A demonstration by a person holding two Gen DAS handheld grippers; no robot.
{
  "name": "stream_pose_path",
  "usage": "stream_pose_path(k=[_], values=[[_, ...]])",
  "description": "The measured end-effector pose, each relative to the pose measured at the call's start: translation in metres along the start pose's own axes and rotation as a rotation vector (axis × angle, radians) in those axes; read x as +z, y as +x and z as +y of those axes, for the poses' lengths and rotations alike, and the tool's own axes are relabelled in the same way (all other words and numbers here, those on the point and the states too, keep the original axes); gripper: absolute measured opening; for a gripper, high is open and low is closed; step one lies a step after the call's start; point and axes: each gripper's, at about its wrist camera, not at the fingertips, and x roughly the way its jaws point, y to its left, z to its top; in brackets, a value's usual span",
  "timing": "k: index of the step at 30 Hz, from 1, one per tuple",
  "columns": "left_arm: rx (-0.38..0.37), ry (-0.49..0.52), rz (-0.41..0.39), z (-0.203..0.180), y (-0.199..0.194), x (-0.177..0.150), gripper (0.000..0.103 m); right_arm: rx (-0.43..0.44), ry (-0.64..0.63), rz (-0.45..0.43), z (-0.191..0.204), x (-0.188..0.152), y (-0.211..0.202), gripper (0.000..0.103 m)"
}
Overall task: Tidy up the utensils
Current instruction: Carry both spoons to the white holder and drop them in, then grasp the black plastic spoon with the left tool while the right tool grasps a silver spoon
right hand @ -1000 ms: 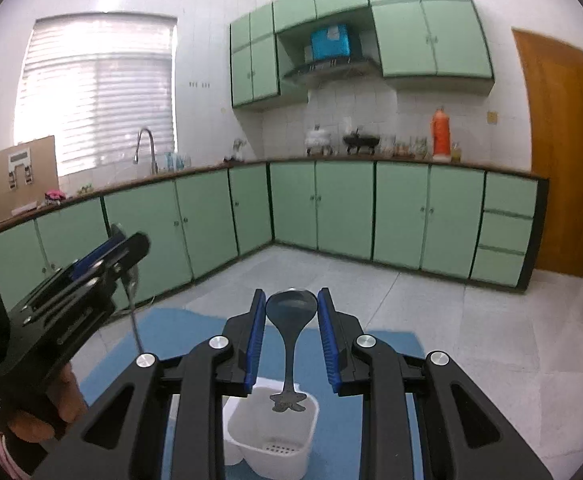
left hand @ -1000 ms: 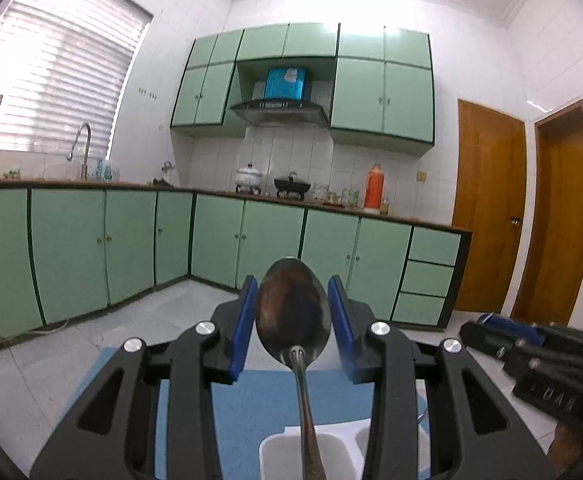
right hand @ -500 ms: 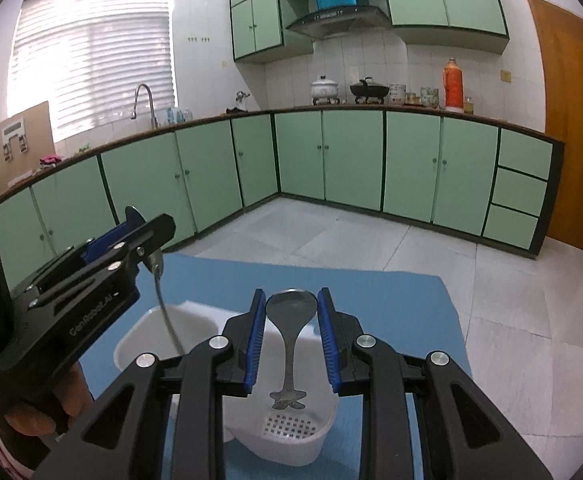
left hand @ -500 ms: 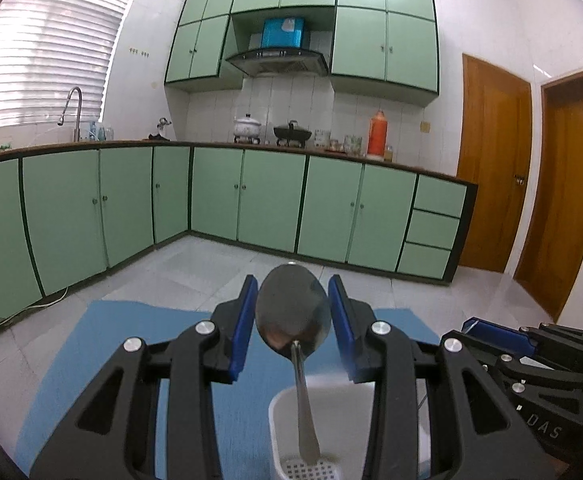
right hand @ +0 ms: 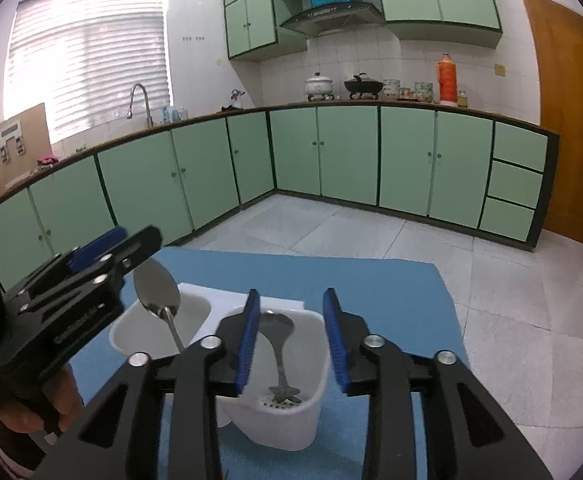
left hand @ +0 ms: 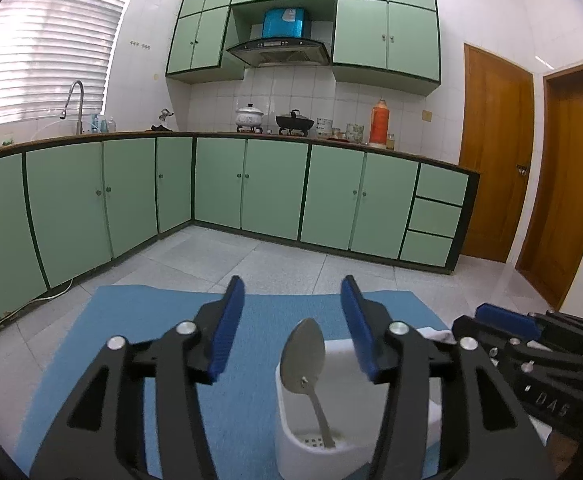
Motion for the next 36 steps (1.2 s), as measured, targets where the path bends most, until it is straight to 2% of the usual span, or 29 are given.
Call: stream_pose_path(k=[5, 7, 10, 17, 25, 29, 36], values=[[0.012, -0.013, 0.000, 0.006, -0.025, -0.003, 0.067, -0.036, 0.032, -0.021, -0.010, -0.006, -0.023, 0.049], [0.022, -0.018, 0.010, 0.008, -0.037, -0.005, 0.078, -0.051, 0.034, -0.026, -0.013, -0.012, -0.033, 0.053], [0.033, -0.030, 0.022, 0.012, -0.056, -0.013, 0.087, -0.077, 0.042, -0.028, -0.017, -0.025, -0.048, 0.063], [0.042, -0.038, 0.142, 0.012, -0.093, -0.042, 0.090, -0.108, 0.080, 0.020, -0.026, -0.064, -0.072, 0.069], [0.044, -0.034, 0.329, 0.011, -0.113, -0.102, 0.091, -0.125, 0.117, 0.096, -0.033, -0.109, -0.088, 0.069], [0.050, -0.033, 0.390, 0.012, -0.111, -0.123, 0.091, -0.118, 0.130, 0.134, -0.035, -0.121, -0.087, 0.069], [0.031, -0.014, 0.441, 0.006, -0.102, -0.138, 0.090, -0.121, 0.135, 0.164, -0.035, -0.141, -0.088, 0.069]])
